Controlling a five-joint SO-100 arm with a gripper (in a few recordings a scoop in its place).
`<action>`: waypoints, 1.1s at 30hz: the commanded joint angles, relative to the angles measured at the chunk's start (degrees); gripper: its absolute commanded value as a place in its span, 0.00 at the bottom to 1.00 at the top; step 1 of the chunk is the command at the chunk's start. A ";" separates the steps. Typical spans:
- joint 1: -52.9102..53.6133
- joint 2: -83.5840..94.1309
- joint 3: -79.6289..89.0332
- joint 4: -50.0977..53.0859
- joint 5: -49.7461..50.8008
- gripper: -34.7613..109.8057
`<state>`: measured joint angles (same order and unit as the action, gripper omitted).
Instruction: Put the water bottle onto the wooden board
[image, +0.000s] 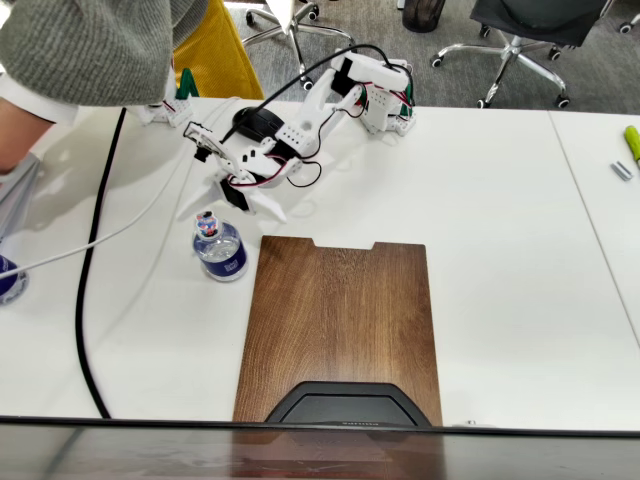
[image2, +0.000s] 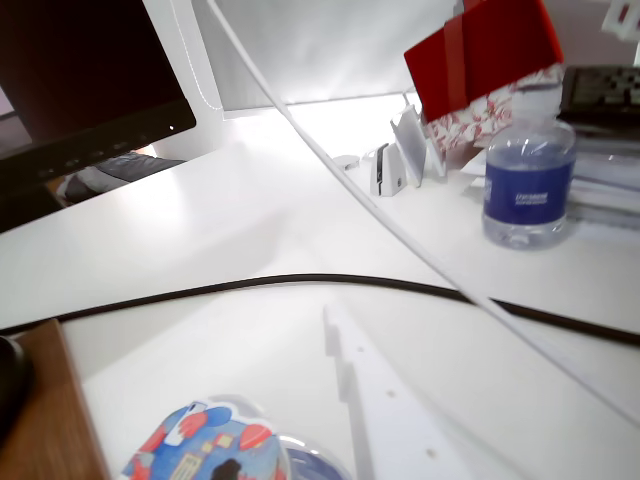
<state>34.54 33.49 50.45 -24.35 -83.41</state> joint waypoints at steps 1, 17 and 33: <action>0.62 1.23 -2.11 -0.18 -5.10 0.85; -0.26 -0.18 -2.11 -0.09 -4.83 0.85; -0.62 -7.82 -14.85 5.27 -5.71 0.85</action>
<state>34.45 23.99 38.67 -19.34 -88.51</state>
